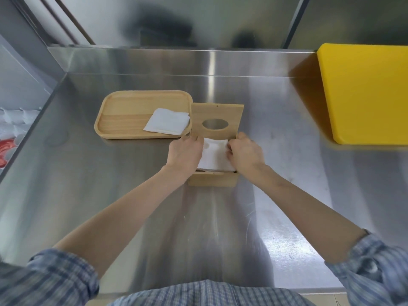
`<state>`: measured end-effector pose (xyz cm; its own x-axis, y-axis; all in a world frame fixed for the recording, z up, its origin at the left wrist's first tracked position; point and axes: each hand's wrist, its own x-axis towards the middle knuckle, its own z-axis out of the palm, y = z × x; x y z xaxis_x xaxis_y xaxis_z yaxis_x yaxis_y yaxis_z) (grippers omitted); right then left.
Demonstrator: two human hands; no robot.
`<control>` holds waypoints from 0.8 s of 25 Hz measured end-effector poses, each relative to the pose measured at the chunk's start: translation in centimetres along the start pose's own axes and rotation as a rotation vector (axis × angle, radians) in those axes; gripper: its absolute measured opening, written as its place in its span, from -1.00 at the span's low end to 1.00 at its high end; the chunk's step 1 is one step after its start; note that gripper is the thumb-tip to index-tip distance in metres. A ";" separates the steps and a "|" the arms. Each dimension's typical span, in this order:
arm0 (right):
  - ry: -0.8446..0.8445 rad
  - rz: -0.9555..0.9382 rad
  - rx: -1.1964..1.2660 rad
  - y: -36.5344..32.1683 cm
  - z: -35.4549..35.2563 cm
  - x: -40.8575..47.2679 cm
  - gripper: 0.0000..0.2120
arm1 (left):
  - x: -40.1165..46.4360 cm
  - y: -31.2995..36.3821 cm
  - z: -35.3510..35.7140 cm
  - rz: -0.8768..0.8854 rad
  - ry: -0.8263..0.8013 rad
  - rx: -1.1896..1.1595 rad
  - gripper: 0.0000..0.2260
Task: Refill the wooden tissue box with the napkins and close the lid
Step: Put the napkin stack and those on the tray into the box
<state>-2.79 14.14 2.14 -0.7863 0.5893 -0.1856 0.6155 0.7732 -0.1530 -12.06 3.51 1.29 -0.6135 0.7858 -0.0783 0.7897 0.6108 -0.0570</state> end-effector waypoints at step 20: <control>0.043 -0.006 0.171 0.0 -1.6 0.0 -0.76 | -0.6 0.0 -1.1 0.046 0.068 -0.070 -0.74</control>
<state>-2.91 14.53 3.71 -0.7894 0.5969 -0.1433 0.6079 0.7278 -0.3175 -11.68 3.15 2.48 -0.5769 0.8167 -0.0118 0.8166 0.5770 0.0149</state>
